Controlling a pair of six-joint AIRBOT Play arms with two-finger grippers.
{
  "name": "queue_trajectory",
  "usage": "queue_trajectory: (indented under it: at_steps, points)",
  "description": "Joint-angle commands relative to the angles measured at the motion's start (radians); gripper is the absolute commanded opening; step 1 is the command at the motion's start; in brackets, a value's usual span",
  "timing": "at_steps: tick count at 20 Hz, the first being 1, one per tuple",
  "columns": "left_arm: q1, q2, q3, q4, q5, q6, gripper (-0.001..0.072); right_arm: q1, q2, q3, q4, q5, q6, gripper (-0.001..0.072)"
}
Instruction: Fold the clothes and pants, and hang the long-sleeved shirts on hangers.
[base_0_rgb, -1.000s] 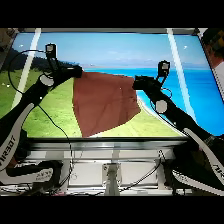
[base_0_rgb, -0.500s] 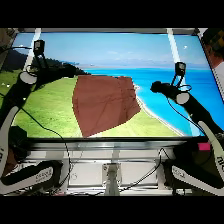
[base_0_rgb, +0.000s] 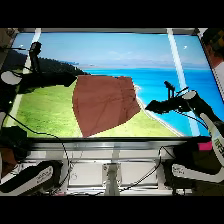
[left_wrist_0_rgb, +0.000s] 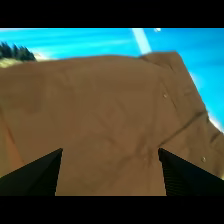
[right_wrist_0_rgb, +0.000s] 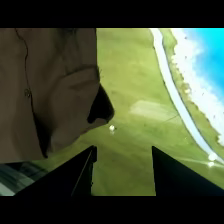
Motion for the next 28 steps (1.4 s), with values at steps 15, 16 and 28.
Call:
queue_trajectory:
  at_steps: [15, 16, 28]
  points:
    - [0.021, 0.005, 0.000, 0.074, -0.152, -0.044, 0.0702, 0.079, -0.268, 0.223, 0.028, 0.140, 0.131, 0.0444]
    - [0.023, 0.005, 0.000, 0.129, -0.152, -0.058, 0.0702, 0.085, -0.268, 0.223, 0.029, 0.140, 0.131, 0.0443]
    - [0.057, 0.003, -0.277, 0.273, -0.269, -0.206, 0.0608, 0.156, -0.267, 0.224, 0.048, 0.004, 0.122, 0.0051]
